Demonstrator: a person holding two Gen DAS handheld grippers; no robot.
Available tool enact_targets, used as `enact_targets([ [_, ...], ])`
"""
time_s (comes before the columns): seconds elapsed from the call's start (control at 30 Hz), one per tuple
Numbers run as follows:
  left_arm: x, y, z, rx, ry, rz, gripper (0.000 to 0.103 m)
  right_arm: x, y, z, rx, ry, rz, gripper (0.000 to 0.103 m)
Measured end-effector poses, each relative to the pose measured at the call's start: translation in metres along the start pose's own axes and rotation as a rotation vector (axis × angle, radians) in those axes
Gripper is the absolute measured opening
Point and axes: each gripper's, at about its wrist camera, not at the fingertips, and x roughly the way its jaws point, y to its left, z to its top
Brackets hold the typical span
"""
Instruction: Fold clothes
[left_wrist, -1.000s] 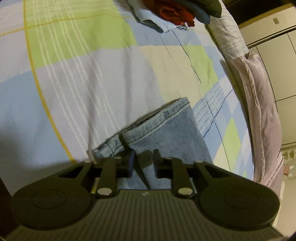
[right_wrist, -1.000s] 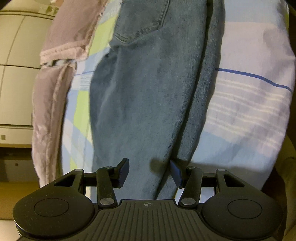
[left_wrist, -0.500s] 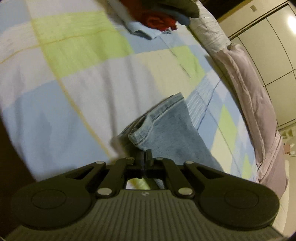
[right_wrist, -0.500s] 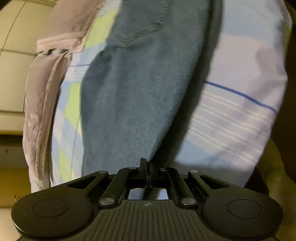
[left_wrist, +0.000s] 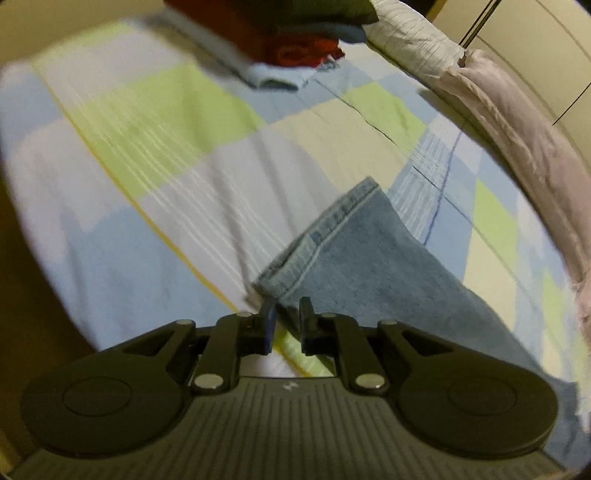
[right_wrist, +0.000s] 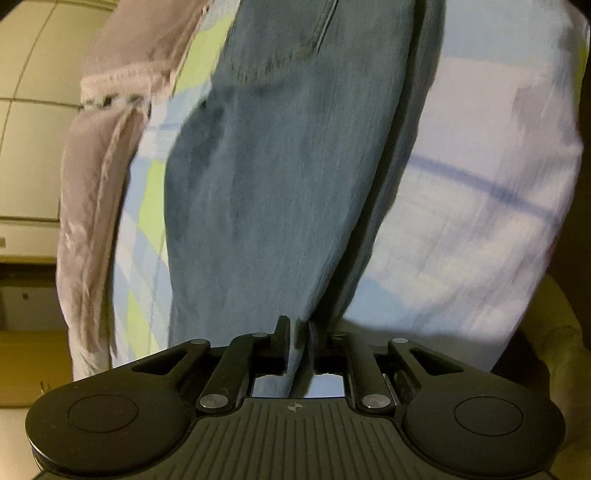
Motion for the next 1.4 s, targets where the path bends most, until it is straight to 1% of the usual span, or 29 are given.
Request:
enact_targets([
  [0.07,-0.006,-0.013,-0.002,0.012,-0.005,0.003,0.008,-0.012,-0.010,0.014,0.033,-0.050,0.030,0.013],
  [0.1,-0.008,-0.021,-0.003,0.015,-0.004,-0.003,0.008,-0.016,-0.016,0.024,0.047,-0.074,0.028,0.013],
  [0.2,-0.007,-0.059,-0.015,0.046,0.008,-0.044,0.008,-0.032,-0.035,0.058,0.102,-0.147,0.035,0.013],
  [0.27,-0.003,-0.091,-0.031,0.063,0.031,-0.084,0.008,-0.041,-0.048,0.084,0.124,-0.192,0.050,0.013],
  [0.33,0.001,-0.123,-0.047,0.081,0.056,-0.126,0.008,-0.050,-0.059,0.108,0.125,-0.236,0.043,0.013],
  [0.47,0.012,-0.195,-0.089,0.153,0.141,-0.236,0.008,-0.066,-0.083,0.161,0.151,-0.310,0.069,0.013],
  [0.57,0.020,-0.243,-0.123,0.233,0.192,-0.278,0.008,-0.069,-0.097,0.195,0.166,-0.317,0.107,0.013],
  [0.6,0.023,-0.256,-0.134,0.256,0.206,-0.288,0.008,-0.068,-0.100,0.203,0.167,-0.306,0.118,0.013],
  [0.63,0.025,-0.267,-0.143,0.272,0.216,-0.295,0.008,-0.067,-0.101,0.211,0.152,-0.287,0.129,0.013],
  [0.67,0.028,-0.276,-0.151,0.283,0.228,-0.298,0.008,-0.069,-0.096,0.213,0.082,-0.284,0.113,0.010],
  [0.7,0.030,-0.284,-0.159,0.293,0.240,-0.300,0.008,-0.071,-0.090,0.215,0.012,-0.280,0.096,0.001],
  [0.73,0.033,-0.291,-0.166,0.305,0.248,-0.295,0.008,-0.073,-0.085,0.216,-0.055,-0.278,0.081,0.000],
  [0.8,0.039,-0.301,-0.181,0.329,0.260,-0.280,0.008,-0.085,-0.089,0.211,-0.079,-0.306,0.108,0.000],
  [0.83,0.042,-0.303,-0.187,0.341,0.265,-0.260,0.008,-0.090,-0.091,0.209,-0.091,-0.318,0.118,0.000],
  [0.9,0.046,-0.306,-0.195,0.361,0.264,-0.230,0.008,-0.077,-0.101,0.209,-0.085,-0.284,0.041,0.000],
  [0.93,0.046,-0.306,-0.196,0.367,0.258,-0.222,0.008,-0.071,-0.105,0.209,-0.082,-0.268,0.005,0.001],
  [0.97,0.045,-0.307,-0.197,0.375,0.255,-0.217,0.008,-0.070,-0.104,0.213,-0.097,-0.260,0.004,0.004],
  [1.0,0.044,-0.308,-0.197,0.383,0.253,-0.212,0.008,-0.071,-0.100,0.216,-0.127,-0.252,-0.019,0.017],
  [1.03,0.042,-0.308,-0.196,0.395,0.251,-0.204,0.008,-0.074,-0.093,0.218,-0.165,-0.246,-0.046,0.027],
  [1.07,0.040,-0.308,-0.195,0.409,0.248,-0.196,0.008,-0.081,-0.084,0.219,-0.212,-0.254,-0.076,0.027],
  [1.13,0.037,-0.314,-0.192,0.431,0.244,-0.188,0.008,-0.097,-0.065,0.216,-0.320,-0.304,-0.144,0.027],
  [1.2,0.032,-0.325,-0.189,0.458,0.239,-0.208,0.010,-0.118,-0.053,0.213,-0.400,-0.387,-0.267,0.028],
  [1.23,0.030,-0.333,-0.187,0.486,0.230,-0.223,0.013,-0.122,-0.045,0.219,-0.425,-0.407,-0.283,0.028],
  [1.3,0.027,-0.352,-0.183,0.551,0.211,-0.254,0.019,-0.123,-0.031,0.235,-0.472,-0.406,-0.246,0.028],
  [1.33,0.029,-0.362,-0.182,0.575,0.210,-0.274,0.022,-0.120,-0.022,0.246,-0.505,-0.381,-0.224,0.030],
  [1.37,0.030,-0.372,-0.181,0.597,0.210,-0.295,0.023,-0.113,-0.014,0.258,-0.539,-0.362,-0.209,0.034],
  [1.4,0.032,-0.382,-0.180,0.619,0.210,-0.316,0.023,-0.104,-0.006,0.270,-0.559,-0.337,-0.196,0.048],
])
